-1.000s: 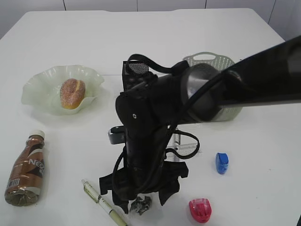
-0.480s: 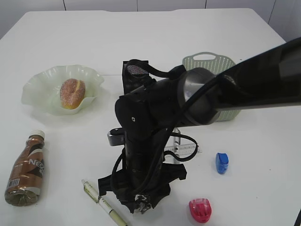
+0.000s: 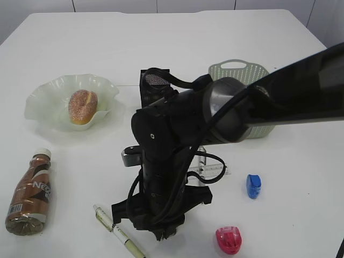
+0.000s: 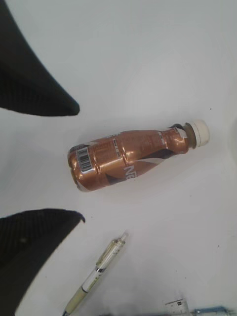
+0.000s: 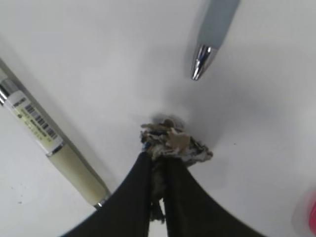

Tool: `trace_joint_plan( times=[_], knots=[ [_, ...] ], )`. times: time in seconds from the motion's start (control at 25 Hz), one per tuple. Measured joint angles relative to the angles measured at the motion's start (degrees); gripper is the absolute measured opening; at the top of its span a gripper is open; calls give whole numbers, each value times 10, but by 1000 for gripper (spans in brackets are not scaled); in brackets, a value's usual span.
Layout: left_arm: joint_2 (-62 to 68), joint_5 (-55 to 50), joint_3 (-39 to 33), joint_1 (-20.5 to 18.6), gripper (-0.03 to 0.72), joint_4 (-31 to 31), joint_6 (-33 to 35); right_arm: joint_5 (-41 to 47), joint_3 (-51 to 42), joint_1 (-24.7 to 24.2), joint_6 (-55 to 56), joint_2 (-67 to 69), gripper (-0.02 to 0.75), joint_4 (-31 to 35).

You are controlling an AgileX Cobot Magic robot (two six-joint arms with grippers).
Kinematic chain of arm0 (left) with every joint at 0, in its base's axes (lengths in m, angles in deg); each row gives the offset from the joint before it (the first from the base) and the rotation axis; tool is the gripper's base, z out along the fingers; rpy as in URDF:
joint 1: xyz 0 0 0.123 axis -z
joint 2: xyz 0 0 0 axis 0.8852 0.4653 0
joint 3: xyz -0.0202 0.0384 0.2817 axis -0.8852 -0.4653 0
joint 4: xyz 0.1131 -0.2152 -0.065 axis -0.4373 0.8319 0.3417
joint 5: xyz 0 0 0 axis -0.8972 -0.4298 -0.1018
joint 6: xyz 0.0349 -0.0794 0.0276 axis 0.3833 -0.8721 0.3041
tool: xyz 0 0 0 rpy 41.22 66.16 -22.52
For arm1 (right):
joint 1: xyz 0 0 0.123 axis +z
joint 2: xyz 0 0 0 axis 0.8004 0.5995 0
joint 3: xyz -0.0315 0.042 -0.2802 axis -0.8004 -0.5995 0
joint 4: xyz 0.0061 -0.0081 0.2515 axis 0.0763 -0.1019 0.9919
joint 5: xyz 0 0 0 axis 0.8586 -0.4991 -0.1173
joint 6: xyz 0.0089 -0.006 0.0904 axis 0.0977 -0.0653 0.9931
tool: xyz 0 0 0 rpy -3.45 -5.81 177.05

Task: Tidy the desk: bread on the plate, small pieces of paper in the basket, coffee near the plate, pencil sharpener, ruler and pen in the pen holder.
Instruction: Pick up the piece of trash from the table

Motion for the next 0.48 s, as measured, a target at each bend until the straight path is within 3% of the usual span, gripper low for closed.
trace_joint_plan(
  times=[0.48],
  knots=[
    [0, 16, 0, 0, 433, 0, 0, 15, 14, -6, -77, -64, 31, 24]
  ],
)
